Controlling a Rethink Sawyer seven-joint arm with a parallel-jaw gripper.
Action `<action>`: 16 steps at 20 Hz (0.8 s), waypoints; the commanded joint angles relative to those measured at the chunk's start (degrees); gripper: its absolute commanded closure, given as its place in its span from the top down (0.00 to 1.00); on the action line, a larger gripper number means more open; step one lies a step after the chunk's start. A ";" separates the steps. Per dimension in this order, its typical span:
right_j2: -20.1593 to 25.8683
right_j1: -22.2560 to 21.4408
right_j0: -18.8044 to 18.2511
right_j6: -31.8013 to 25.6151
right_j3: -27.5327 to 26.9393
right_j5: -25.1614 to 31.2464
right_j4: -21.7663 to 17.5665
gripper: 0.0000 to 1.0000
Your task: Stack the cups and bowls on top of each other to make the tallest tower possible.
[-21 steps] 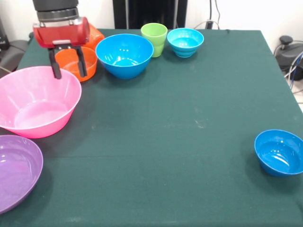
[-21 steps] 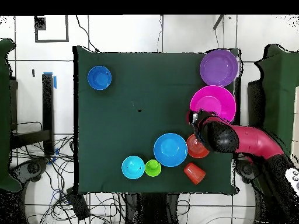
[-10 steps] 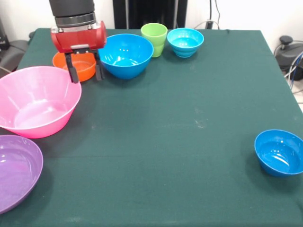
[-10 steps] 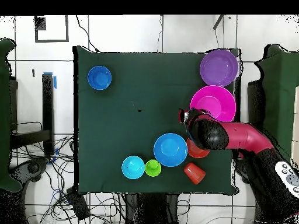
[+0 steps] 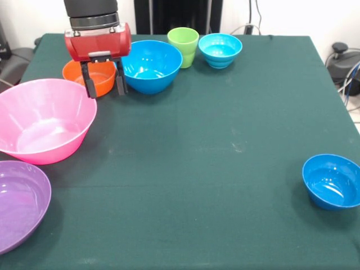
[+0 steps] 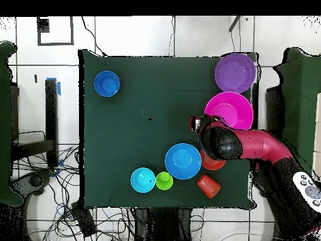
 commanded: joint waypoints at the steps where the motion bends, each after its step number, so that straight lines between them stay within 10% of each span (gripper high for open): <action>1: -5.48 -1.94 5.88 3.11 -0.63 -2.60 -5.72 1.00; 16: -3.26 -0.16 3.98 -1.25 -1.71 -0.19 -3.90 1.00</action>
